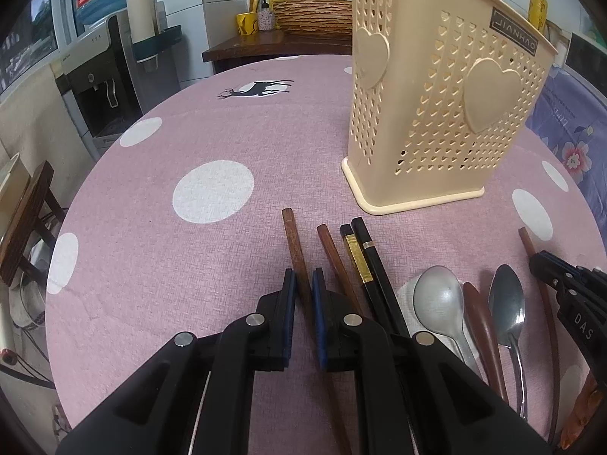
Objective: Organize utensils
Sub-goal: 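Lift the chopstick with the left tool while the right tool carries its own to the holder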
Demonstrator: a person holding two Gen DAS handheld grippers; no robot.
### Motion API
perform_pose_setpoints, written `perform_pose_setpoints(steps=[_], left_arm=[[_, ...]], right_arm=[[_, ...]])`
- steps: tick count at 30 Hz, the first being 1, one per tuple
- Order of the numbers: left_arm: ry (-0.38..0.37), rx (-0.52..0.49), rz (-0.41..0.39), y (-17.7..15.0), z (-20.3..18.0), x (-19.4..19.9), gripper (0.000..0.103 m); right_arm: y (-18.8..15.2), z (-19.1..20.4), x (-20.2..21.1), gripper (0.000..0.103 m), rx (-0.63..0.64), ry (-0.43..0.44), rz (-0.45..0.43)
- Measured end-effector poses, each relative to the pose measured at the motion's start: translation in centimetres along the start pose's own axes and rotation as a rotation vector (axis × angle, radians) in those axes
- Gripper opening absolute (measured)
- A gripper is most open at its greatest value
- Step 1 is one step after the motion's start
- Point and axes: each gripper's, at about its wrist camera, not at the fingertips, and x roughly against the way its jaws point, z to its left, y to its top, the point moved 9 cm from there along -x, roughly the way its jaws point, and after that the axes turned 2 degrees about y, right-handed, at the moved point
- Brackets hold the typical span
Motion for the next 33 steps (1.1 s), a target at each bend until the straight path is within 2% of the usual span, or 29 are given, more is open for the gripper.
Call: perform_pose_setpoints(steps=[6, 9, 15, 23, 28, 33], left_arm=[[-0.02, 0.021, -0.007, 0.2, 0.2, 0.2, 0.008], [-0.027, 0.031, -0.048, 0.8, 0.5, 1.4, 0.008], [-0.095, 0.073, -0.147, 2.5, 1.3, 6.2, 0.008], [-0.163, 0.101, -0.348, 4.3, 2.4, 15.5, 0.008], [-0.171, 0.105, -0.422, 4.6, 2.7, 18.7, 0.008], [-0.166, 0.098, -0.456, 4.8, 2.9, 20.0, 0.008]], right_arm=[[0.4, -0.2, 0.7, 0.008, -0.042, 0.054, -0.033], [1.2, -0.3, 2.2, 0.008, -0.053, 0.089, -0.075], [2.9, -0.5, 7.7, 0.008, -0.053, 0.166, -0.212], [4.7, -1.1, 17.9, 0.007, -0.043, 0.248, -0.435], [4.9, -1.1, 21.8, 0.007, -0.031, 0.272, -0.505], [5.0, -0.5, 22.9, 0.007, -0.012, 0.288, -0.519]])
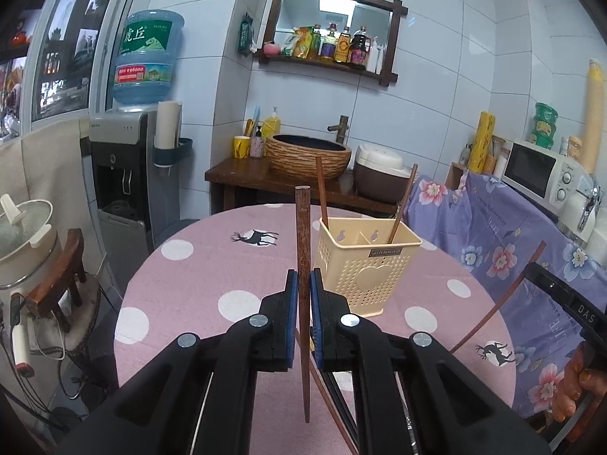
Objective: Organize utensils
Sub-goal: 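Lift the chopstick with the left tool while the right tool carries its own to the holder, then drop both chopsticks into the beige holder by opening both tools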
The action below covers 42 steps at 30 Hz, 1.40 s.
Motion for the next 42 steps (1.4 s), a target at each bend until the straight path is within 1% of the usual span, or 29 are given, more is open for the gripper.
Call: perform_pose_setpoints(steps=[3, 14, 17, 19, 24, 26, 28, 29, 31, 32, 34, 35, 36, 38, 42], left_arm=[[0.002, -0.005, -0.012, 0.3, -0.1, 0.2, 0.008], [-0.017, -0.003, -0.017, 0.7, -0.3, 0.2, 0.008], [-0.034, -0.011, -0.025, 1.6, -0.8, 0.2, 0.008], [-0.045, -0.023, -0.041, 2.9, -1.3, 0.2, 0.008], [-0.086, -0.019, -0.093, 7.6, -2.5, 0.0, 0.008], [-0.114, -0.009, -0.113, 10.1, -3.1, -0.2, 0.008], [-0.13, -0.004, -0.139, 12.7, -3.9, -0.4, 0.008], [-0.131, -0.006, -0.148, 13.7, -4.3, -0.5, 0.008], [-0.133, 0.0, -0.17, 15.9, -5.1, -1.2, 0.008], [-0.122, -0.004, -0.18, 16.6, -5.4, -1.7, 0.008], [-0.105, -0.006, -0.192, 17.8, -6.0, -2.9, 0.008], [-0.096, -0.009, -0.197, 18.0, -6.1, -3.4, 0.008], [-0.085, -0.015, -0.198, 18.1, -6.3, -4.1, 0.008], [-0.074, -0.015, -0.174, 17.4, -6.4, -5.8, 0.008], [-0.049, -0.012, -0.1, 13.9, -5.7, -9.2, 0.008]], right_arm=[[0.0, 0.3, 0.0, 0.007, 0.01, 0.002, 0.002], [0.2, 0.5, -0.7, 0.007, 0.023, 0.006, 0.024], [0.9, 0.7, -1.1, 0.007, 0.027, 0.016, 0.027], [1.7, 1.2, -1.4, 0.007, 0.041, 0.024, 0.03], [6.2, 2.6, -1.9, 0.007, 0.076, 0.041, 0.001], [9.0, 3.3, -1.8, 0.007, 0.087, 0.049, -0.025], [12.2, 4.1, -1.8, 0.007, 0.109, 0.043, -0.071], [14.1, 4.5, -1.8, 0.007, 0.121, 0.036, -0.098], [16.6, 4.9, -2.3, 0.007, 0.124, 0.028, -0.127], [17.8, 5.0, -2.6, 0.007, 0.122, 0.022, -0.145], [19.7, 5.1, -3.8, 0.007, 0.123, -0.002, -0.17], [20.1, 5.0, -4.6, 0.007, 0.115, -0.006, -0.164], [20.1, 4.9, -5.6, 0.007, 0.108, -0.01, -0.151], [19.2, 4.4, -7.7, 0.008, 0.099, -0.027, -0.12], [14.7, 3.0, -11.9, 0.008, 0.072, -0.037, -0.019]])
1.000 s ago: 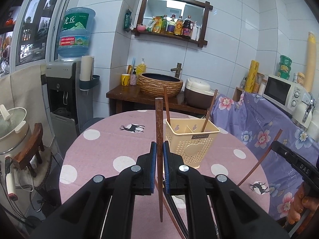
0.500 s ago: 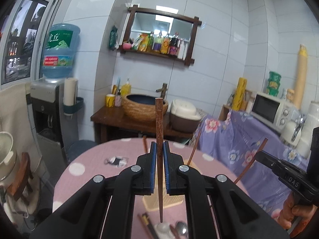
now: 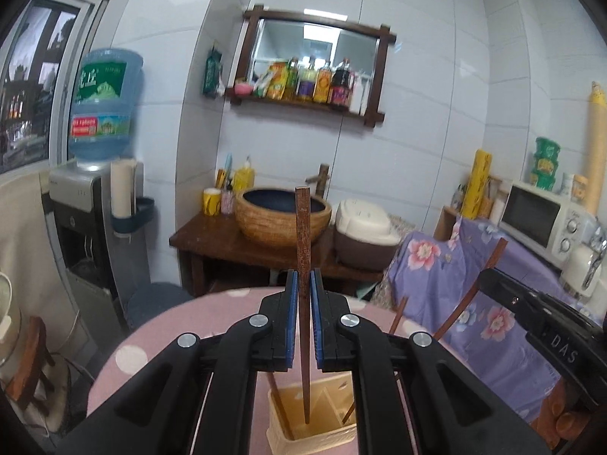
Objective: Organize utensils
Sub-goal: 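Drop both chopsticks into the beige holder by opening both tools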
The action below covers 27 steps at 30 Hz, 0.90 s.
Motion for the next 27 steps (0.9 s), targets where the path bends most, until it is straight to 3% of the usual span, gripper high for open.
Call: perform_pose_setpoints(steps=[6, 10, 15, 19, 20, 21, 22, 23, 24, 26, 27], left_arm=[[0.02, 0.017, 0.099, -5.7, 1.3, -3.1, 0.008], [0.022, 0.036, 0.136, -7.9, 1.8, -4.1, 0.008], [0.018, 0.048, 0.158, -8.8, 2.0, -4.7, 0.008], [0.011, 0.043, 0.145, -8.6, 2.0, -3.9, 0.01], [0.013, 0.039, 0.137, -8.6, 2.0, -3.4, 0.013], [0.012, 0.039, 0.129, -8.6, 2.1, -2.9, 0.029], [0.011, 0.042, 0.119, -8.8, 2.3, -2.2, 0.058], [0.014, 0.047, 0.1, -9.0, 2.5, -1.4, 0.07], [0.02, 0.054, 0.074, -9.2, 2.9, -0.4, 0.08], [0.024, 0.052, 0.06, -10.0, 3.3, 0.8, 0.083], [0.028, 0.042, 0.069, -10.6, 3.4, 1.2, 0.089]], right_arm=[[-5.3, -0.9, -3.1, 0.008, -0.022, -0.01, 0.086], [-6.8, -1.5, -3.7, 0.007, -0.031, -0.021, 0.09], [-7.3, -2.4, -4.0, 0.007, -0.057, -0.017, 0.083], [-7.6, -2.0, -3.3, 0.011, -0.006, -0.025, 0.041], [-7.7, -1.8, -2.8, 0.018, 0.007, -0.028, 0.024], [-7.7, -1.7, -2.3, 0.026, 0.012, -0.031, 0.011], [-7.9, -1.6, -1.6, 0.048, 0.012, -0.035, -0.007], [-8.1, -1.5, -0.7, 0.064, 0.01, -0.039, -0.035], [-8.2, -1.5, 0.2, 0.065, 0.013, -0.044, -0.066], [-9.1, -1.2, 1.5, 0.07, 0.037, -0.06, -0.081], [-9.8, -1.1, 1.9, 0.076, 0.045, -0.067, -0.074]])
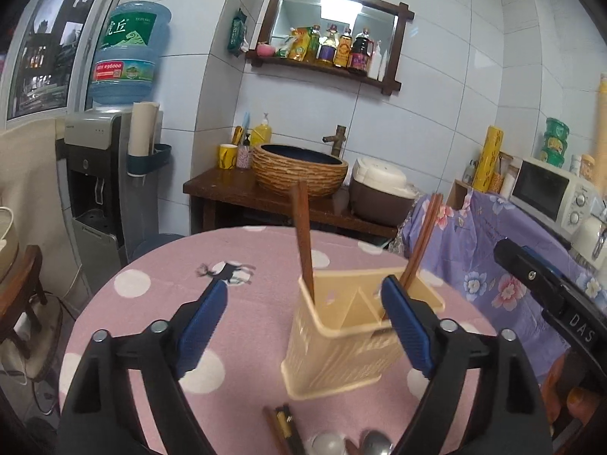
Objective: Organize utensils
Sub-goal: 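Drop both chopsticks into the beige holder by opening both tools, then move both tools back toward the spoons and black chopsticks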
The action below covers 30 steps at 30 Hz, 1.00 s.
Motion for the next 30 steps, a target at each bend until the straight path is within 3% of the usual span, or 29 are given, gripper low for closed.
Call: perform_pose_setpoints(steps=[1, 5, 10, 16, 22, 23, 27, 28, 30], left_arm=[[0.014, -0.013, 0.01, -0.8, 0.3, 0.4, 0.094], [0.095, -0.041, 0.008, -3.8, 1.8, 1.8, 0.098], [0.139, -0.02, 0.057, -7.5, 3.3, 2.1, 0.098], [0.179, -0.034, 0.101, -10.3, 4.5, 2.8, 0.098], [0.15, -0.053, 0.168, -12.8, 4.6, 3.9, 0.097], [0.151, -0.056, 0.18, -13.4, 4.7, 4.0, 0.096], [0.127, -0.02, 0.264, -15.6, 5.1, 3.8, 0.073], [0.108, -0.001, 0.295, -16.2, 5.0, 3.6, 0.064], [0.082, 0.015, 0.328, -17.0, 4.7, 3.4, 0.055]], right_arm=[[-0.6, 0.1, 0.4, 0.086, 0.003, -0.005, 0.007], [-4.0, 0.5, 2.3, 0.098, 0.046, -0.055, 0.011], [-9.4, 0.8, 2.6, 0.097, 0.081, -0.056, 0.145], [-13.9, -0.7, 4.2, 0.097, 0.017, -0.099, 0.204], [-16.9, -1.4, 5.5, 0.097, 0.014, -0.123, 0.268], [-17.3, -1.5, 5.7, 0.097, 0.011, -0.124, 0.272], [-19.0, -2.2, 6.1, 0.095, -0.024, -0.132, 0.323], [-19.4, -2.3, 6.0, 0.09, -0.035, -0.128, 0.339], [-20.1, -2.4, 5.7, 0.081, -0.052, -0.113, 0.373]])
